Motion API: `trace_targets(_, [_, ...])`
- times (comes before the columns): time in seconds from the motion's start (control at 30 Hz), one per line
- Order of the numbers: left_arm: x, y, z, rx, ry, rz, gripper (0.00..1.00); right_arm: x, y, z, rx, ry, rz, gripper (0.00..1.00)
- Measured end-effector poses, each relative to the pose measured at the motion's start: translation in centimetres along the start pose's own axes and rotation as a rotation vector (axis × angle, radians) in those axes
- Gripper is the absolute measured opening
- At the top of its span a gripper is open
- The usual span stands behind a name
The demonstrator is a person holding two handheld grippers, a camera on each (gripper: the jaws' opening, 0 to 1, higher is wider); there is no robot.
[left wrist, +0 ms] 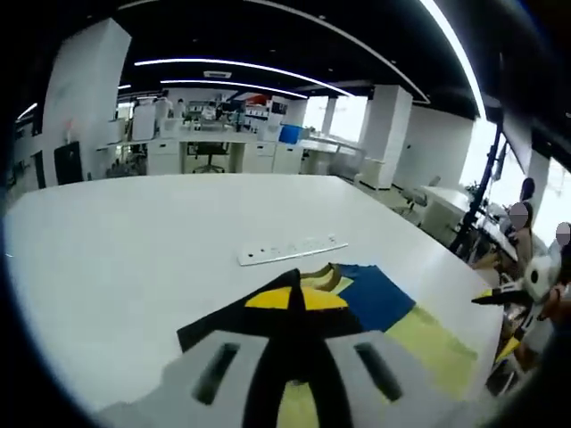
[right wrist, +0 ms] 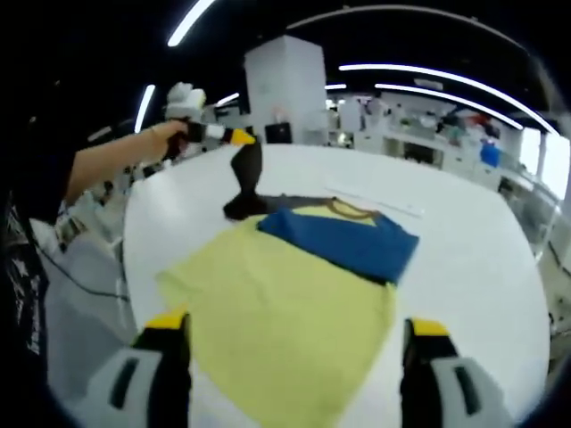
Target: Fold the garment on the visible template until the final outline fits inside the template.
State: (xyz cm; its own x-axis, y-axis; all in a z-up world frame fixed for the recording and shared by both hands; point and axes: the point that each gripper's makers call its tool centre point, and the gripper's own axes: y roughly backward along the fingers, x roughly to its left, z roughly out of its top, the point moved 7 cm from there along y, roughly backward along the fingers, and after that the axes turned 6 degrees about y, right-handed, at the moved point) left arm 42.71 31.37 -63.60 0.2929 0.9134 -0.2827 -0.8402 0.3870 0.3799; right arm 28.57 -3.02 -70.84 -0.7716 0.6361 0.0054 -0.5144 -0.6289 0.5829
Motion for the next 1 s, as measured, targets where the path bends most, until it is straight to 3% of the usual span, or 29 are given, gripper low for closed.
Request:
trace_targets(0.43, [-3.0,-2.7,1.0,0.025,-0.015,-0.109,0.0,0.0,0.3,-0.3,-0.018,-0.024,0.013,0.99])
trace_targets(0.7, [-5.5,-4.4,1.3,0.046,-0.096,-0.177,0.0,0.4,0.3,-0.7,-0.005,-0.009,0.022,0.99])
trace_targets(1.0, [-8.0,-5.4,1.6,0.051,-0.124,-0.218,0.0,0.4,0.7,-1.3,-0.003,-0.007,0.023,0.99])
